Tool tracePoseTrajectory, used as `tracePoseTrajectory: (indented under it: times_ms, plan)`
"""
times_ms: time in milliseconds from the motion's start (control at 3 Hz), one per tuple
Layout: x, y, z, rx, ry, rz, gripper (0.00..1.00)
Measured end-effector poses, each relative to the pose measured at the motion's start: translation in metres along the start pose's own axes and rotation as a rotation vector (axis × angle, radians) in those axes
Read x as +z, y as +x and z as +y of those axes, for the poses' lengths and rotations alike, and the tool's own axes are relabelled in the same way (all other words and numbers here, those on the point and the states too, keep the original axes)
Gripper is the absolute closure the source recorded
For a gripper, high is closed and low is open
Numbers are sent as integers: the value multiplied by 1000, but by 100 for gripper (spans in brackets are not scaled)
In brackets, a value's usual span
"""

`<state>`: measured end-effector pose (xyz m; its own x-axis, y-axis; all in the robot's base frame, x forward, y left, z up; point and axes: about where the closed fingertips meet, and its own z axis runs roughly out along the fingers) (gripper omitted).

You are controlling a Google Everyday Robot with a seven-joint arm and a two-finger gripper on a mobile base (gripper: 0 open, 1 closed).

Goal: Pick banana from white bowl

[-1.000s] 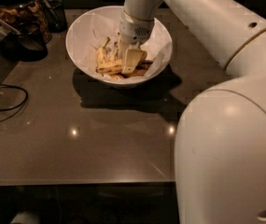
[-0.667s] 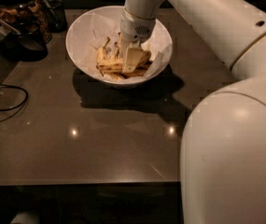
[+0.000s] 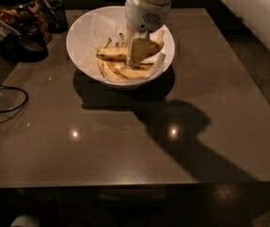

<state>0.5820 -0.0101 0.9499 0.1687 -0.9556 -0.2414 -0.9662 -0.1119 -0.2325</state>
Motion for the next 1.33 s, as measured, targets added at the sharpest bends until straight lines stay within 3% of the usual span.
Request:
tracePoseTrajectory:
  times_ms: [333, 667, 1333]
  plan:
    - [-38, -14, 31, -30, 93, 13, 100]
    - [-45, -16, 35, -36, 105, 13, 100]
    - [-73, -29, 91, -10, 59, -69, 100]
